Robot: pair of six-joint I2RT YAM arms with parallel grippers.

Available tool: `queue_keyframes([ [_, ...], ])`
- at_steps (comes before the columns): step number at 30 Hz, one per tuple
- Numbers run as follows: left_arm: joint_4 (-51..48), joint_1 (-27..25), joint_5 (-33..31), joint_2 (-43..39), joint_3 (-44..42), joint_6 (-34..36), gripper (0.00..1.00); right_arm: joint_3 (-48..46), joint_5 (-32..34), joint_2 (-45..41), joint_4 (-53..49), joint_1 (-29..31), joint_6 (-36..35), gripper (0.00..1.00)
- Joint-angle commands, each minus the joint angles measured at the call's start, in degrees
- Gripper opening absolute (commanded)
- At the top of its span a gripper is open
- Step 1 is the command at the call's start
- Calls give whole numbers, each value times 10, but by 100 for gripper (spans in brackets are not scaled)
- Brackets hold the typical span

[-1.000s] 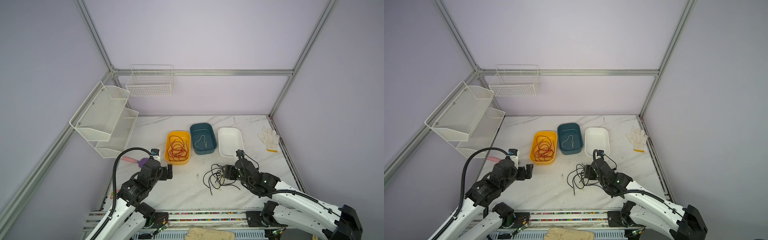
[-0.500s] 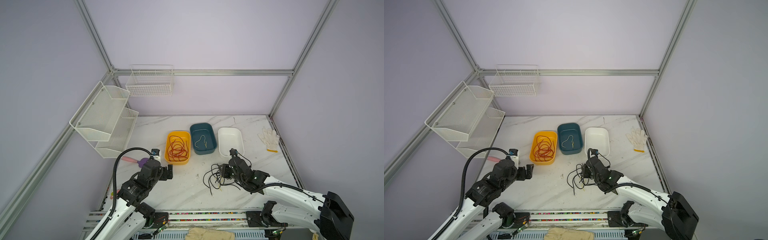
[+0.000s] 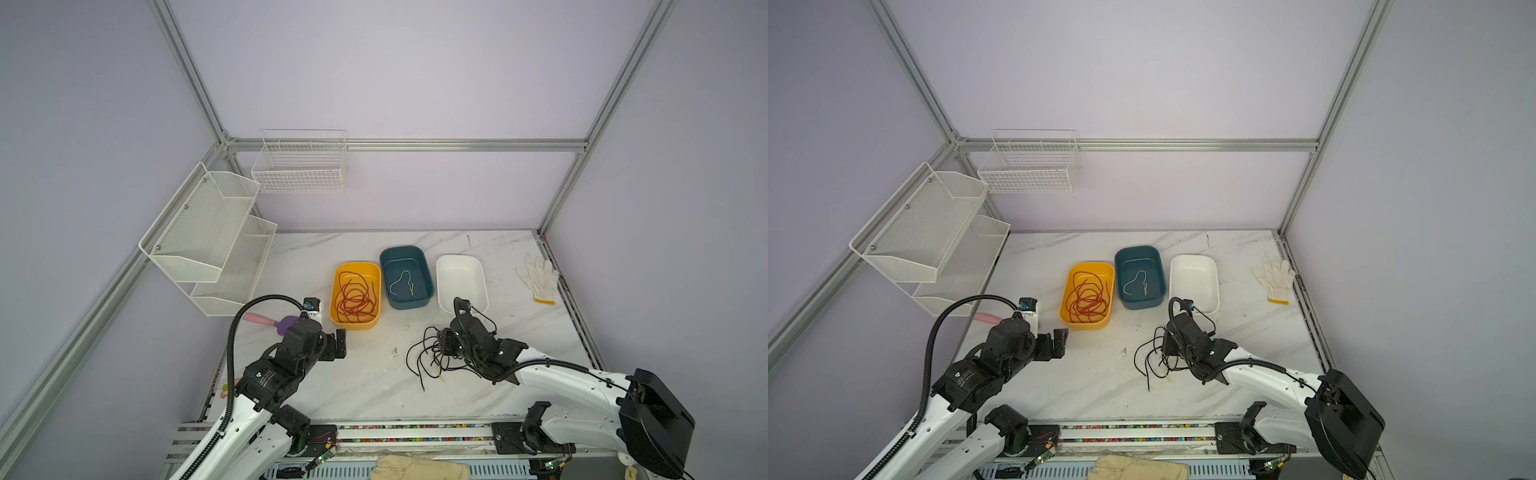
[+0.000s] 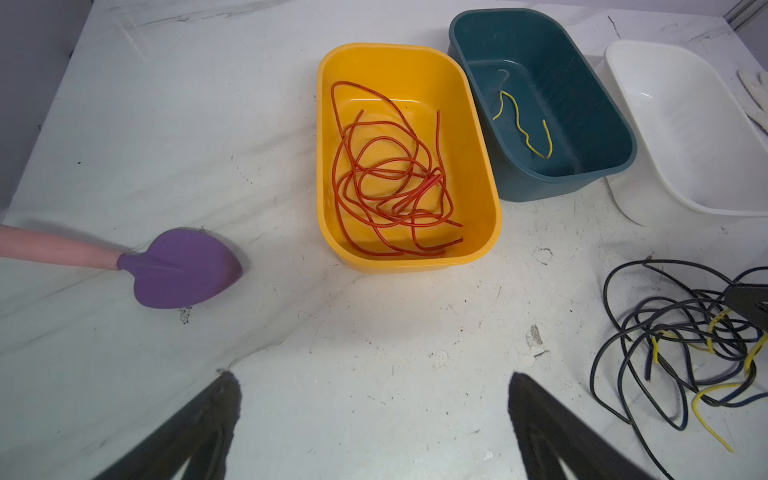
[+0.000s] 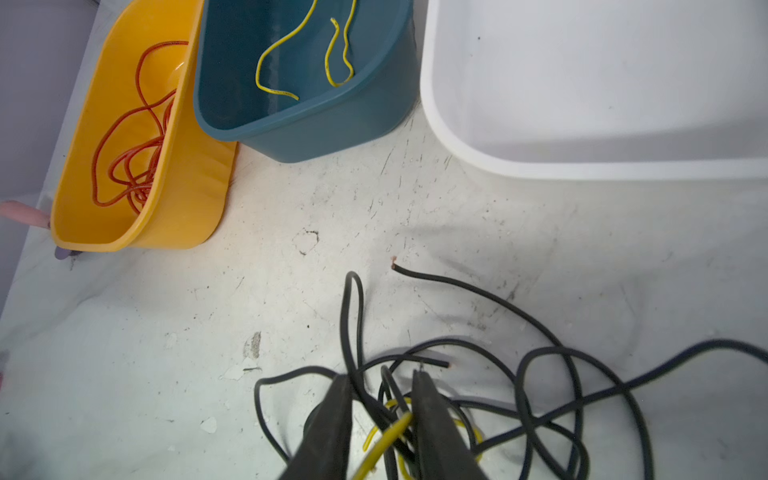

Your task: Untangle the cables

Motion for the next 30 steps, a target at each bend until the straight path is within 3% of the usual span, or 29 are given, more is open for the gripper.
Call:
queue_keyframes([
  [1,8,1,6,0,37,10,100,11,20,-3,7,-2,9,24],
  [9,8,1,10,3,37,10,100,5,-6,-43,13,-2,0,19],
  [15,10,1,31,10,42,9,100,-8,-61,-94,44,-1,-20,4],
  [20,26,2,112,21,54,1,100,-10,-98,-119,67,2,-32,0],
  [30,192,-16,302,2,-16,-152,97,-20,-195,-172,145,15,-47,0],
])
